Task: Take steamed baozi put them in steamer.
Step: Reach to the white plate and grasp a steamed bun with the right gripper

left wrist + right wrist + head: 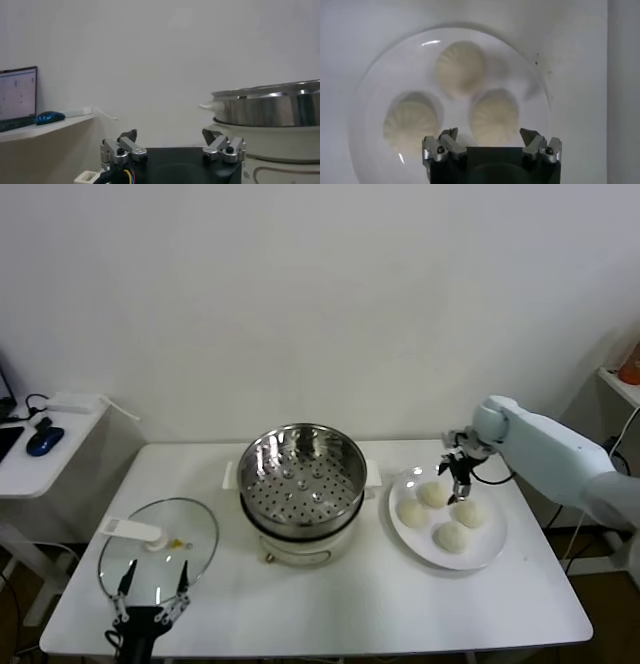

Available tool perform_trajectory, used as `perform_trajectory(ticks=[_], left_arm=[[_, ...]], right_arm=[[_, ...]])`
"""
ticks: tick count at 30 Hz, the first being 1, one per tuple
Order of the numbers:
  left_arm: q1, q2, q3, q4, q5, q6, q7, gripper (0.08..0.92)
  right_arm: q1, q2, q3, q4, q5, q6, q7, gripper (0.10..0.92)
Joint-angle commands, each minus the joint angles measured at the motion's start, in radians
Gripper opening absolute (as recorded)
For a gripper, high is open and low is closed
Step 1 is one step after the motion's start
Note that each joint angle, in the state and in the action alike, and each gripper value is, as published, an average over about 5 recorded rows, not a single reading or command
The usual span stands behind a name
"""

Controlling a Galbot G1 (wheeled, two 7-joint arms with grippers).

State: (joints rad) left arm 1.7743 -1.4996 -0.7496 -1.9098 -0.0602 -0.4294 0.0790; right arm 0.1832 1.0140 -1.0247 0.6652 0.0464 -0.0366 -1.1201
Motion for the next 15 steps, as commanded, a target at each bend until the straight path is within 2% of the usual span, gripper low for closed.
perform_trajectory(ticks=[1, 10, 15], left_arm=[[0.000, 0.001, -0.002, 0.005, -0.002, -0.004, 0.000, 0.823], [0.003, 0.001, -0.007, 0.007, -0.002, -0.011, 0.000, 0.823], [0.002, 0.001, -0.007, 0.007, -0.002, -0.011, 0.000, 0.823]], right_arm=[[-0.014, 0.067, 0.024, -0.113, -0.049, 0.029, -0.008, 0.823], [-0.033, 0.096, 0.059, -0.156, -0.088, 0.045, -0.001, 0.815], [-0.042, 0.103, 0.079, -0.169, -0.107, 0.050, 0.000, 0.736]])
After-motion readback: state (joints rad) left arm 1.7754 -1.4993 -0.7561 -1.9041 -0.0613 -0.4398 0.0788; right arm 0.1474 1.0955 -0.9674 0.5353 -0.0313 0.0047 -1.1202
